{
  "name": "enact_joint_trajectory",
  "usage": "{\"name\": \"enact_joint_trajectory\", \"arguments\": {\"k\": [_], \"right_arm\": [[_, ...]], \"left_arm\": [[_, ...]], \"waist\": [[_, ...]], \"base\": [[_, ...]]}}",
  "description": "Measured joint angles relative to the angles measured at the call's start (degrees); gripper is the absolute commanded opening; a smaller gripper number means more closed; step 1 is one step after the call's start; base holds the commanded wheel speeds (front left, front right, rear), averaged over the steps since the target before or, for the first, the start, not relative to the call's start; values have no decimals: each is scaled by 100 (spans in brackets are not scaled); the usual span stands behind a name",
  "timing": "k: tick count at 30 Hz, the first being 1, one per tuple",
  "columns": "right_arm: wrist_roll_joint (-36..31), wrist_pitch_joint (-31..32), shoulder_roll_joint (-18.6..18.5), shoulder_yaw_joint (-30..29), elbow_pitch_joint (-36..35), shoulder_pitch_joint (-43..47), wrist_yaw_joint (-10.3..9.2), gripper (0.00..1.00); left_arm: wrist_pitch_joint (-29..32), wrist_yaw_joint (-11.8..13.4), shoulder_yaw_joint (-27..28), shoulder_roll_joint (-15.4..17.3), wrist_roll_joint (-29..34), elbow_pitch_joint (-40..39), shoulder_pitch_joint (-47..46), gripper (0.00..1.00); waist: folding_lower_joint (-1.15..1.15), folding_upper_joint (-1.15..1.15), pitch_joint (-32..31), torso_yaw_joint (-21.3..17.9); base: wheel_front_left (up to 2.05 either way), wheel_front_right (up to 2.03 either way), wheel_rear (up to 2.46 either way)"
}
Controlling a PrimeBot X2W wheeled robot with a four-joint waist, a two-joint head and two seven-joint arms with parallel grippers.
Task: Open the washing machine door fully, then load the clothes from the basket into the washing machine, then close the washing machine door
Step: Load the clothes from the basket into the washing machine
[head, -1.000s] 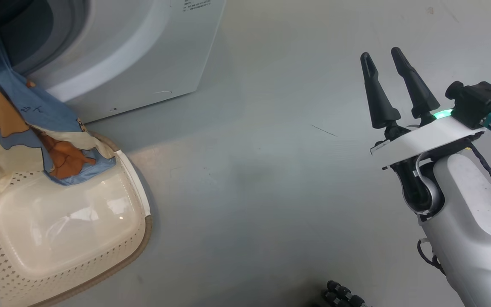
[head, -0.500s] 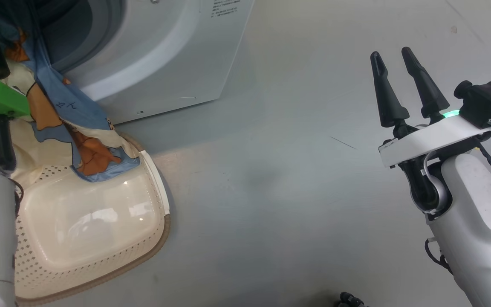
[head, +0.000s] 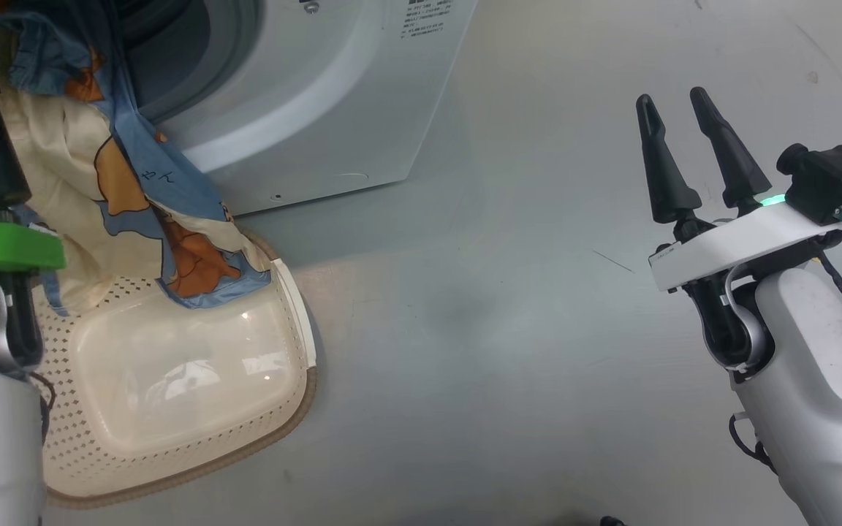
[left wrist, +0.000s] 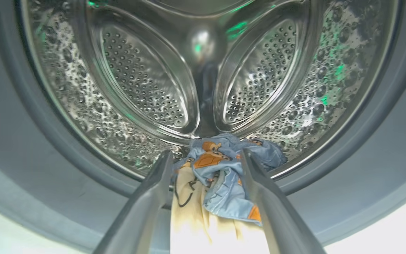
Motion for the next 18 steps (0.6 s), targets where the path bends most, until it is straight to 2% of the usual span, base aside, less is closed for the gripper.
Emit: {"name": "enact_joint_trajectory", "arguments": {"k": [7, 18], "right_arm": [[-41, 0, -23, -18, -31, 59, 0, 100], [-75, 0, -36, -20, -86, 111, 0, 100]], "left_arm": [[-1, 15, 122, -170, -4, -649, 710, 100], [-1, 42, 328, -488, -100, -1162, 1769, 100]], "waist": [[0, 0, -68, 53], [0, 0, -173, 136]], "base": [[0, 0, 0], [0, 0, 0]]}}
